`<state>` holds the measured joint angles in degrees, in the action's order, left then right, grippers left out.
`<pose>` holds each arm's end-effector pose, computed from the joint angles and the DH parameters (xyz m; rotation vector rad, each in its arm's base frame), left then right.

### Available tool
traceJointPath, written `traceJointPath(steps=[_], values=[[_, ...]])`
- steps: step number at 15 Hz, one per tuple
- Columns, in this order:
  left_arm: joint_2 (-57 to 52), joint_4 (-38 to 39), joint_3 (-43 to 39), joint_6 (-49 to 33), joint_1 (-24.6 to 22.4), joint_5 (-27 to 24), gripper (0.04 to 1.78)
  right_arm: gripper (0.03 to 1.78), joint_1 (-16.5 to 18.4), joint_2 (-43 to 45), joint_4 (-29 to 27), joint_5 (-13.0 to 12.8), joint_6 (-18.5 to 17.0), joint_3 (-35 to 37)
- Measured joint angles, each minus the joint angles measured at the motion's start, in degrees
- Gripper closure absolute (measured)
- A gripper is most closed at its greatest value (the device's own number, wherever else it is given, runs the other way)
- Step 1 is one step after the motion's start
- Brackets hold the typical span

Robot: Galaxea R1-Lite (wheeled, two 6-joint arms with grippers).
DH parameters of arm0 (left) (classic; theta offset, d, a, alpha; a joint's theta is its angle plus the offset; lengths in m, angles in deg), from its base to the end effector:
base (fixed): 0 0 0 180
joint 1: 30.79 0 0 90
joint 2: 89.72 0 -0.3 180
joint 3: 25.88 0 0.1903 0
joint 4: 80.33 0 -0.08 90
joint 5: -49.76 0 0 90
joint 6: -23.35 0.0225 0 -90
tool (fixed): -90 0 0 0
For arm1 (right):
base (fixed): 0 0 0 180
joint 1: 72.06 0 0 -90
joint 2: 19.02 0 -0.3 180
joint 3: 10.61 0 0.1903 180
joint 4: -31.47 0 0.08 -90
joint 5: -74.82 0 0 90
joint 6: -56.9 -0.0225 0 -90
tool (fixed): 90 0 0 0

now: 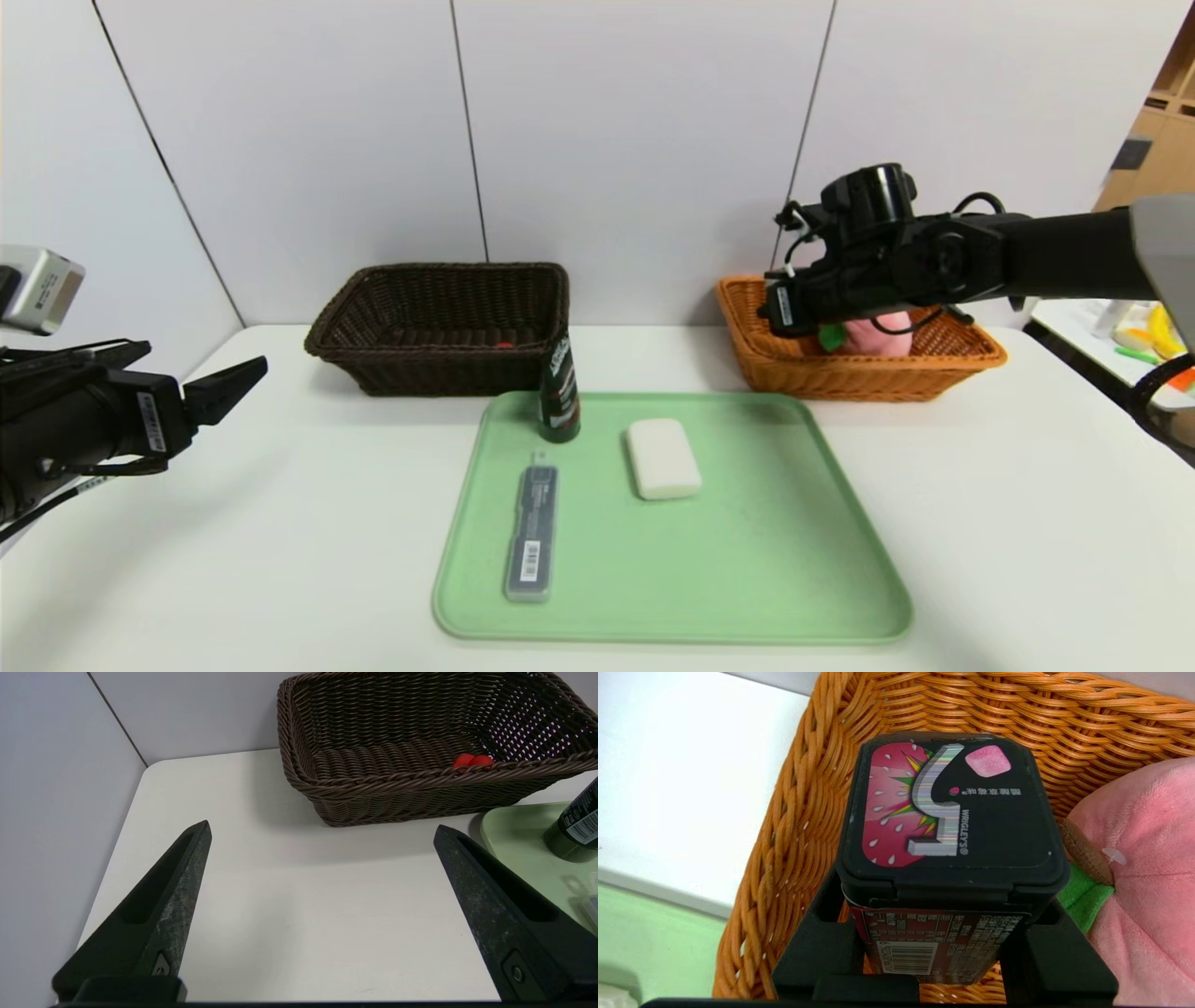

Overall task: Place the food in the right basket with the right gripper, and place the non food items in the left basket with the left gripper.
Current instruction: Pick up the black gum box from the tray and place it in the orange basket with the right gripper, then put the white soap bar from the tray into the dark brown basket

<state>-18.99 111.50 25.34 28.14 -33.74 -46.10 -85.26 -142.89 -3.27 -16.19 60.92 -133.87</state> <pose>0.1817 0.0071 0.2060 0.0732 0.1315 -0.0563 0.4295 0.1003 0.1878 -0.1441 0.6062 0.2275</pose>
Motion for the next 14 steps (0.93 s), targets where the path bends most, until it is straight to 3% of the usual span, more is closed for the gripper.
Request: traceJointPath(steps=[2,6,10,14], values=[[0.02,0.00,0.00,-0.06,0.01,0.00,0.13,1.00,0.01,-0.44,0.05,-0.02,-0.45,-0.33],[0.02,0.00,0.00,-0.09,0.00,0.00,0.13,0.64,-0.07,-0.80,1.67,-0.15,-1.33,-0.50],[0.20,0.00,0.00,-0.30,0.01,0.09,0.13,0.42,-0.11,-0.06,1.71,-2.16,-1.38,-0.35],[0.18,0.02,0.00,-0.41,0.01,0.11,0.13,0.30,-0.99,7.67,-0.11,-2.51,-1.77,3.10]])
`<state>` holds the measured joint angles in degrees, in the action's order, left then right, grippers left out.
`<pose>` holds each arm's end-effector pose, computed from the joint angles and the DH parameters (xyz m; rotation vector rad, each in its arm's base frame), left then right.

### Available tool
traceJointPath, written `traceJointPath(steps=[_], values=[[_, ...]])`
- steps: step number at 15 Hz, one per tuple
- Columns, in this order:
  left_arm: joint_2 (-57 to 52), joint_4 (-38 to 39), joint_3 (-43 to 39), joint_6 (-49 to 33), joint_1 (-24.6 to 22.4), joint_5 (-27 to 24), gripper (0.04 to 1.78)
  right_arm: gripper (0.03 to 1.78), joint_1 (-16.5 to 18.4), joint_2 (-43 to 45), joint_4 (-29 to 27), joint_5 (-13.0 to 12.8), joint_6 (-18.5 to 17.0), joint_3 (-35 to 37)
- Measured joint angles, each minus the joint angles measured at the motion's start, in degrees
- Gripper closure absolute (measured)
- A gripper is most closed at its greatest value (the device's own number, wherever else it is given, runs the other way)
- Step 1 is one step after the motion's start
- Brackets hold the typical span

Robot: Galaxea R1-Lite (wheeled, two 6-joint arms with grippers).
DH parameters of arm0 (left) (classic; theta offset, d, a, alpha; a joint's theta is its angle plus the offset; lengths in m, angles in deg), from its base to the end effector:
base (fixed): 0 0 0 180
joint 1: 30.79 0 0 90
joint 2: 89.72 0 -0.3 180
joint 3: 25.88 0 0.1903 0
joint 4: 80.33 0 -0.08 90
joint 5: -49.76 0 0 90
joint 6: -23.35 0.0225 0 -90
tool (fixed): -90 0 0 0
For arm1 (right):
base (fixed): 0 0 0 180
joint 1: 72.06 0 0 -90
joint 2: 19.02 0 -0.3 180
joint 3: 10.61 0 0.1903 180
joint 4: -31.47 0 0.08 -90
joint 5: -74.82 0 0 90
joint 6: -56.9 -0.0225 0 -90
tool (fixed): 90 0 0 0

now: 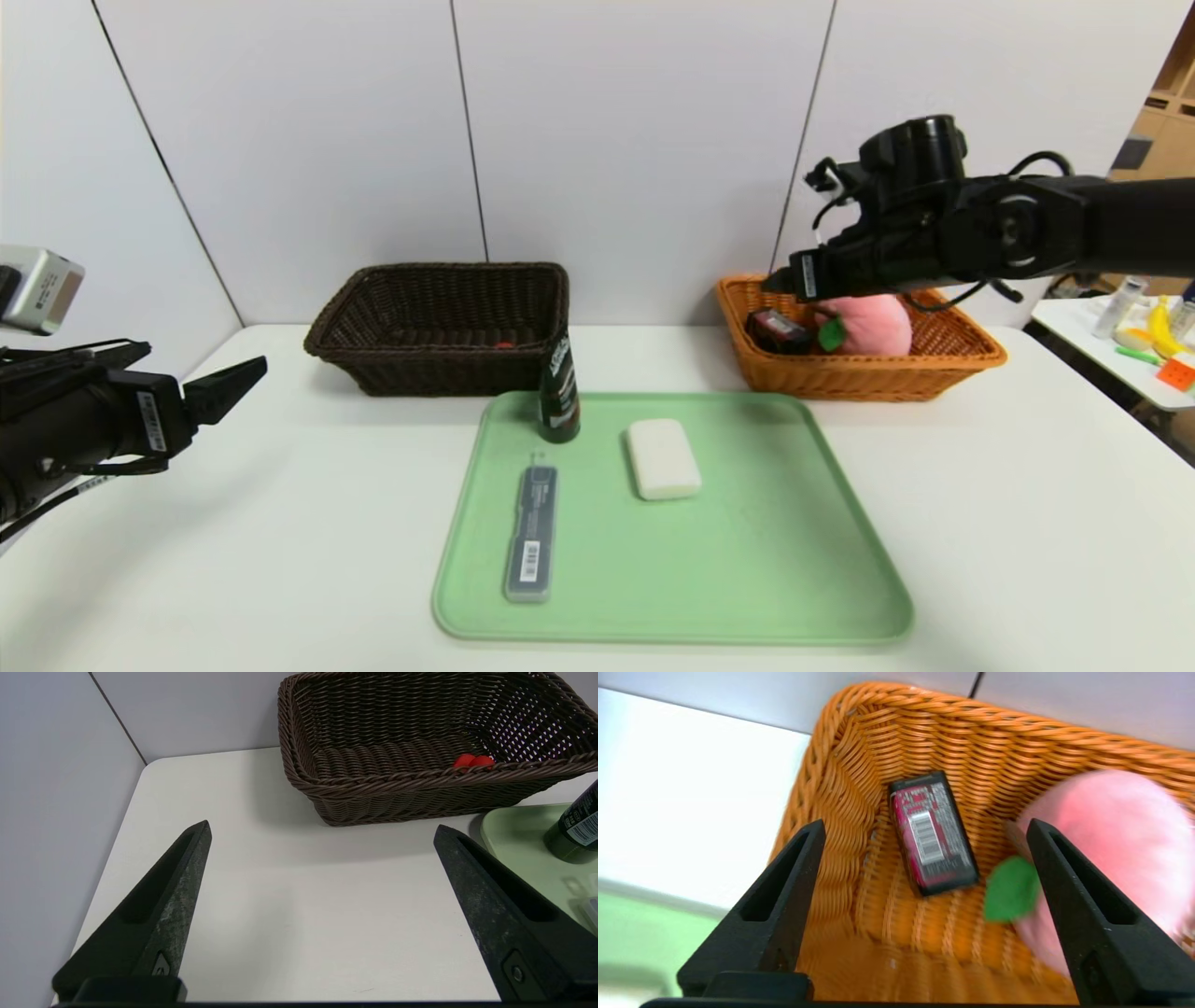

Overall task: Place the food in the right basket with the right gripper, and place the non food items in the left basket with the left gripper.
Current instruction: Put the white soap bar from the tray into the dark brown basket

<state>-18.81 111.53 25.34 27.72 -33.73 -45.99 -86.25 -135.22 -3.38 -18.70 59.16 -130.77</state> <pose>0.1824 0.0071 0.2054 0.0658 0.1343 -0.0541 0.3980 0.0992 0.2297 -0.1215 0.5300 0.1922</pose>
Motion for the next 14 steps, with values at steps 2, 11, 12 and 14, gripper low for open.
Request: traceJointPath(steps=[2,11,12,14], values=[[-0.05,-0.02,-0.22,-0.11,-0.01,-0.02,0.13,0.25,-4.16,5.84,-4.11,0.52,-3.22,1.93],[-1.05,-0.02,-2.19,-0.06,-0.04,-0.02,0.13,0.15,-25.58,14.24,-23.13,-2.84,-21.27,1.78],[-1.27,0.02,-2.45,-0.09,-0.01,-0.02,0.13,0.14,-26.19,13.40,-23.13,-3.58,-22.21,2.04],[-1.60,0.04,-3.06,-0.09,0.05,-0.02,0.13,0.13,-26.87,11.08,-23.08,-4.08,-23.25,2.69]])
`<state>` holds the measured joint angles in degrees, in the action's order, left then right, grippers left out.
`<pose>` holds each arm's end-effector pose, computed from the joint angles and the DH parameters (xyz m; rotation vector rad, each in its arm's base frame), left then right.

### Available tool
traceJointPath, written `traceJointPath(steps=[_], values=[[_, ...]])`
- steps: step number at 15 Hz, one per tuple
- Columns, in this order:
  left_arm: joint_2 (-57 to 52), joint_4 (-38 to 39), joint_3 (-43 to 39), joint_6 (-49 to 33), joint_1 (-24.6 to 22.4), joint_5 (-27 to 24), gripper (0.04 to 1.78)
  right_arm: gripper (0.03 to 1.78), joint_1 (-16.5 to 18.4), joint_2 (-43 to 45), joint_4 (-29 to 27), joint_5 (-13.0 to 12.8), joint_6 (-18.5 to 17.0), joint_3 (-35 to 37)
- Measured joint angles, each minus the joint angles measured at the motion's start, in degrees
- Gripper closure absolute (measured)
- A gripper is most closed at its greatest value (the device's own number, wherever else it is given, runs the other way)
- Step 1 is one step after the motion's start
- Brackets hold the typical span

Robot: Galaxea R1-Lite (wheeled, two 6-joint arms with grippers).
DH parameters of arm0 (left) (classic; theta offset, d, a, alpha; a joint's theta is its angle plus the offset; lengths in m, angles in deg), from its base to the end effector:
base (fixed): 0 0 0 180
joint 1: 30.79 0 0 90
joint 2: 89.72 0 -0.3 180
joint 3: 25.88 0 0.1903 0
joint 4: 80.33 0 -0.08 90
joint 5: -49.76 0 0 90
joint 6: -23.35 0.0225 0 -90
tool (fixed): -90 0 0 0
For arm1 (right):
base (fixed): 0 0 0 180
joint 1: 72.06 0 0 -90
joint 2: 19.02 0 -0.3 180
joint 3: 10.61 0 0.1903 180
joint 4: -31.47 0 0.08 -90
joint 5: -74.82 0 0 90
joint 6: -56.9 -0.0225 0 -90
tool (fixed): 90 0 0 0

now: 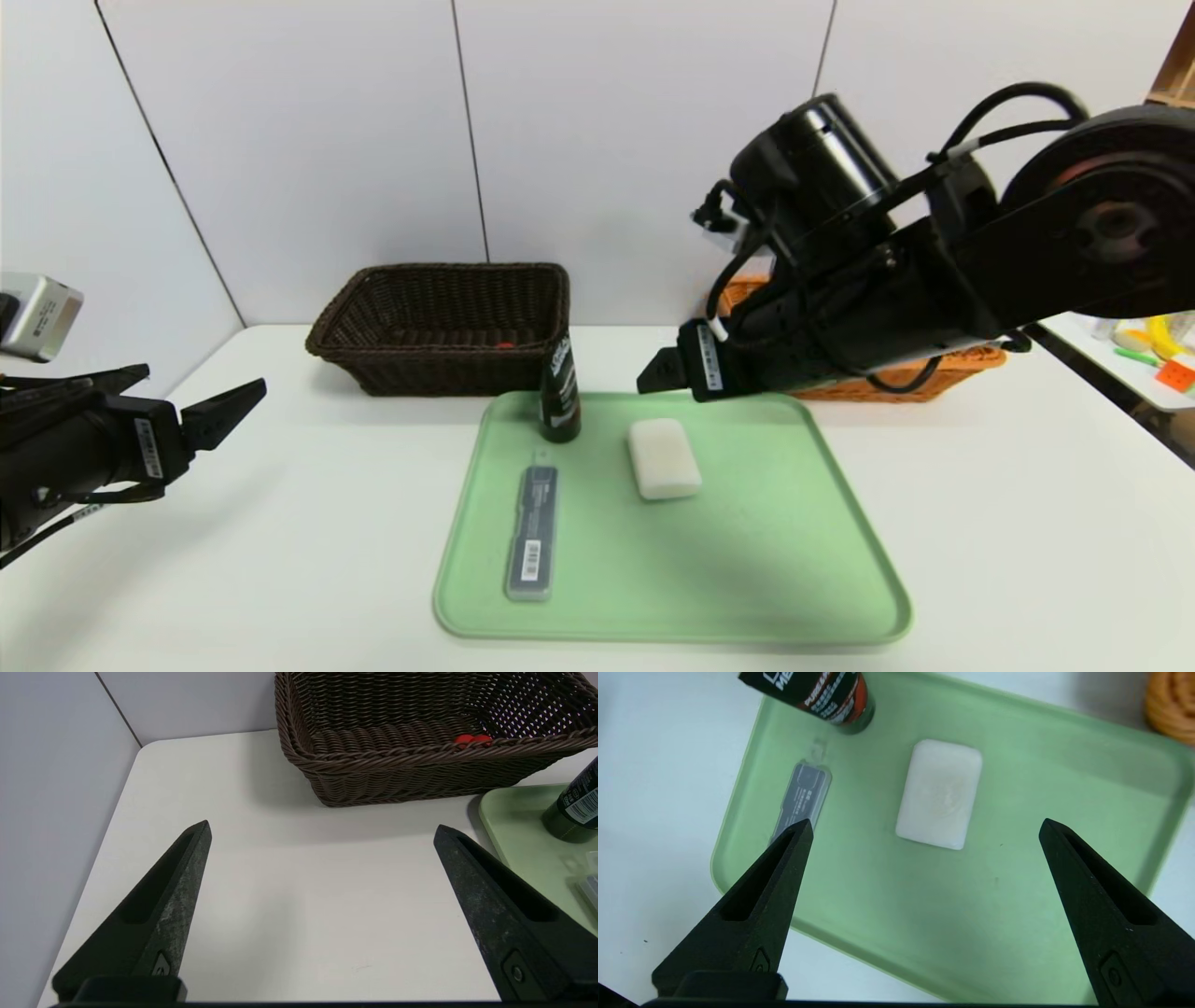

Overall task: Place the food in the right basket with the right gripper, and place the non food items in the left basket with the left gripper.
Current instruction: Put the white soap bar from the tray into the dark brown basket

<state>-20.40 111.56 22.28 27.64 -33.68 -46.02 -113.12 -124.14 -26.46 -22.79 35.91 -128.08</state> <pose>0.1725 0.0064 0.1955 0.0625 0.1594 -0.0563 0.2551 0.2183 0.2572 0.0080 0.8190 0.4072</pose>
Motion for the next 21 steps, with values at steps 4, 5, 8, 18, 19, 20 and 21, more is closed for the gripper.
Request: traceJointPath(steps=[4,5,8,18,19,20,21], values=[[-0.33,0.02,-0.24,-0.16,-0.06,0.02,0.13,0.12,-0.72,-4.23,0.61,-1.18,0.21,3.50],[-0.33,0.02,-0.44,-0.20,-0.09,0.02,0.13,0.12,-0.91,-5.18,1.10,-2.50,0.38,4.28],[-0.39,0.02,-0.62,-0.11,-0.09,0.02,0.13,0.12,-1.17,-8.14,4.61,-5.56,0.51,7.00],[-0.44,0.02,-0.63,-0.20,-0.09,0.11,0.13,0.11,-0.84,-14.23,10.23,-5.78,0.35,8.08],[-0.41,0.02,-0.63,-0.20,-0.11,0.11,0.13,0.11,-0.87,-14.58,10.61,-5.84,0.35,8.11],[-0.41,0.02,-0.63,-0.20,-0.11,0.09,0.13,0.11,-0.87,-14.92,11.30,-6.08,0.33,8.11],[-0.41,0.02,-0.63,-0.20,-0.11,0.11,0.13,0.11,-0.84,-15.30,12.21,-6.53,0.35,8.16]])
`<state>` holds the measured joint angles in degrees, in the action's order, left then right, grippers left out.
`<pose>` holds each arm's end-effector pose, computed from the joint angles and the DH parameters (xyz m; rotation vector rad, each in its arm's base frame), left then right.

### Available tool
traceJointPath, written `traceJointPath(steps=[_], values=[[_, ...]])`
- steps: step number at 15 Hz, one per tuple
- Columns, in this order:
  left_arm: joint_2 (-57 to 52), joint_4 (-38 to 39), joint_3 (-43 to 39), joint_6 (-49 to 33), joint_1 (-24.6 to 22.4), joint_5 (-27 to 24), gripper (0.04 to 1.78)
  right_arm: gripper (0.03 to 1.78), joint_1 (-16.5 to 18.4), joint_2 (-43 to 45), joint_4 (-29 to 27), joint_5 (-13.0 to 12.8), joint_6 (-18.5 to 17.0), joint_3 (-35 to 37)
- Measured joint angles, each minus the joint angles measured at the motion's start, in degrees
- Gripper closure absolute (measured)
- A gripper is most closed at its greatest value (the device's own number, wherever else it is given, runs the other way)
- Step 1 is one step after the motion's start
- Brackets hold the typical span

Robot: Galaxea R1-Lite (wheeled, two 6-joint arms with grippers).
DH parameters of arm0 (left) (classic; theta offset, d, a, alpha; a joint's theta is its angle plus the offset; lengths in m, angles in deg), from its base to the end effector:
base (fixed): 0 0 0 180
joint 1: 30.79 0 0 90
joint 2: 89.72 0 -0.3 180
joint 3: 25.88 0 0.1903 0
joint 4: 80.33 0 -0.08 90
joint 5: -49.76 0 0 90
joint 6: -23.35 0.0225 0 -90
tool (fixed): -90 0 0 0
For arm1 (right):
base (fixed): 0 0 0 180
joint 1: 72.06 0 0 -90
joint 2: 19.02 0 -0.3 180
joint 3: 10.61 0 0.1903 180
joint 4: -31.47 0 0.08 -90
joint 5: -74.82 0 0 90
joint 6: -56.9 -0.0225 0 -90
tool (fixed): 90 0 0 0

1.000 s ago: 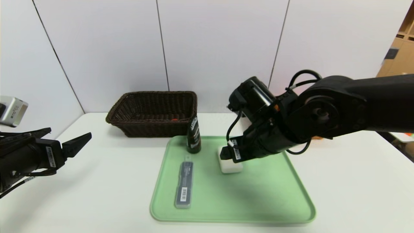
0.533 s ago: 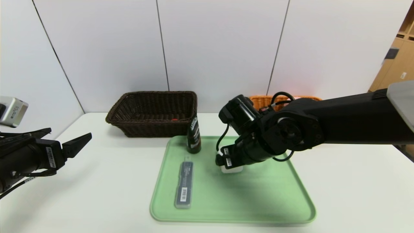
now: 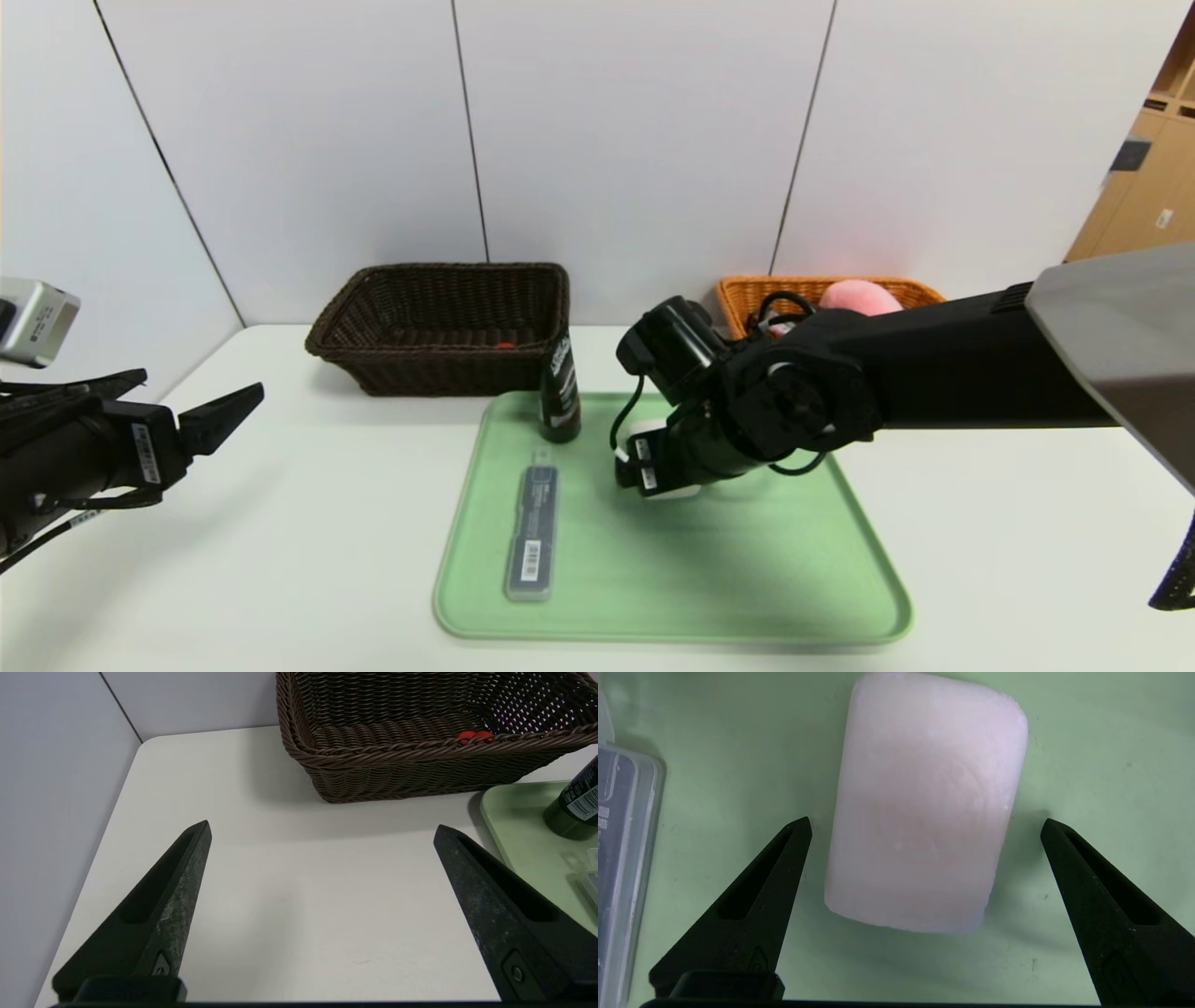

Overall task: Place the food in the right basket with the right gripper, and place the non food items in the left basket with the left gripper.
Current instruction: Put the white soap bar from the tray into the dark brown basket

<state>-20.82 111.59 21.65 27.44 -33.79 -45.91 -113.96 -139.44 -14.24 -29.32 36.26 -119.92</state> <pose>0.1701 0.0067 0.1937 0.0587 0.1627 -0.0523 0.2972 0.2593 0.1368 -0.1395 0.9399 0.2758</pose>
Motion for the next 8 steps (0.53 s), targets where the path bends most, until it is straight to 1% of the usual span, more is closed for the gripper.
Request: traceJointPath(steps=[2,3,8], values=[[0.00,0.02,0.00,0.09,-0.05,-0.02,0.13,0.11,0.09,-0.59,2.76,-0.55,0.41,0.41],[-0.02,0.00,0.04,0.17,-0.05,0.00,0.13,0.11,0.15,-0.76,3.28,-0.66,0.66,0.59],[-0.02,0.02,0.20,0.17,-0.13,-0.02,0.13,0.11,0.09,-0.89,3.47,-0.63,0.74,1.02]])
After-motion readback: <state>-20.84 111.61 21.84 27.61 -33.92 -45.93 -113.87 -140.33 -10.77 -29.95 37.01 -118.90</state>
